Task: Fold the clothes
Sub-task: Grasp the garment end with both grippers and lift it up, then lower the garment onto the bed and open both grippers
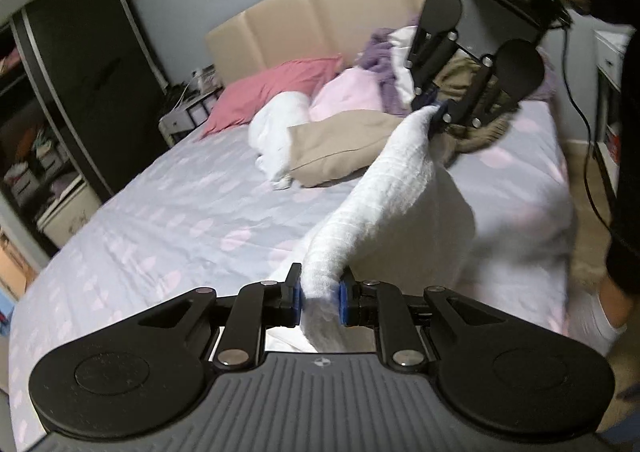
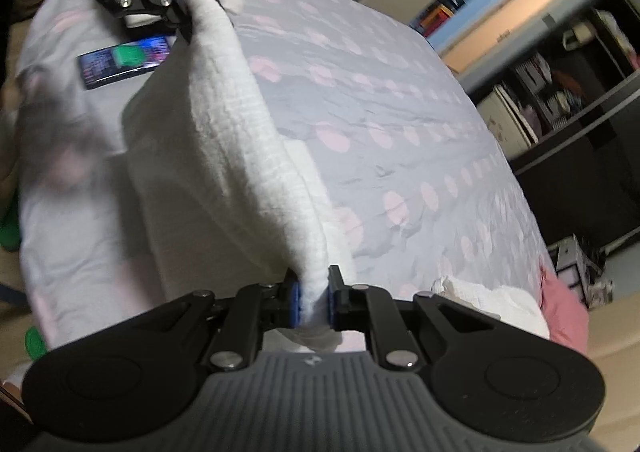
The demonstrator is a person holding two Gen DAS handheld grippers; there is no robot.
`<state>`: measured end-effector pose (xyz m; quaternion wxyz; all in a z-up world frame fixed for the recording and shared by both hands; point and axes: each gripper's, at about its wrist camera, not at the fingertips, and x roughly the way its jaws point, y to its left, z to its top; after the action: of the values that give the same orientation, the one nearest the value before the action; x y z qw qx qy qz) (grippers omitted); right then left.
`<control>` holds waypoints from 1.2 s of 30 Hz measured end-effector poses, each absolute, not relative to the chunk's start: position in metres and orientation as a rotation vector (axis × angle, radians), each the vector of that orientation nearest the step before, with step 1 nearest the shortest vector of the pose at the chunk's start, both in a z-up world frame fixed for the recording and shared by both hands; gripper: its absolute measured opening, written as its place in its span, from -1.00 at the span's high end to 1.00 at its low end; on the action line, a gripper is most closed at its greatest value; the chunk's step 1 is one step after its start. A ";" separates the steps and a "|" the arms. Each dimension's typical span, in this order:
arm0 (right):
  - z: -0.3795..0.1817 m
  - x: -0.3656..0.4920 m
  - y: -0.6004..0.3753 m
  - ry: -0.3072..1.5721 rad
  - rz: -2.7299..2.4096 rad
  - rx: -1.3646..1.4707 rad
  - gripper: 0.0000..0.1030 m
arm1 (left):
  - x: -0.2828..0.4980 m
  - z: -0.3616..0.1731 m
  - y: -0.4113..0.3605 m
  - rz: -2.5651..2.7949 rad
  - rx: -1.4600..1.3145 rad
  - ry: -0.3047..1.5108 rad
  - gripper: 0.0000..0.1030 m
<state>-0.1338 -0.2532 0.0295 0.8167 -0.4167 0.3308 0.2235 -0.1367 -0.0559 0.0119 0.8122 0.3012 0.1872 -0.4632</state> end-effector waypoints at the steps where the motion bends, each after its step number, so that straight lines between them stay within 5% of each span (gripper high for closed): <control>1: 0.030 -0.123 -0.255 0.714 0.463 -0.875 0.71 | -0.125 0.014 -0.059 -0.979 0.614 0.424 0.72; 22: -0.030 0.028 -0.260 0.916 0.333 -0.724 0.62 | 0.025 -0.036 -0.081 -0.707 0.355 0.838 0.71; 26: -0.050 0.037 -0.258 0.886 0.221 -0.685 0.03 | 0.045 -0.056 -0.085 -0.634 0.335 0.917 0.65; 29: -0.056 0.036 -0.262 0.881 0.154 -0.667 -0.07 | 0.062 -0.070 -0.080 -0.520 0.309 0.978 0.35; 36: -0.033 0.014 -0.324 0.949 0.142 -0.238 -0.26 | 0.065 -0.063 -0.036 -0.473 0.164 1.051 0.34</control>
<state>0.0141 -0.3235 -0.0330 0.8802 -0.1144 0.4555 0.0683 0.0655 -0.0359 -0.0630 0.8352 0.0776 0.4963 -0.2236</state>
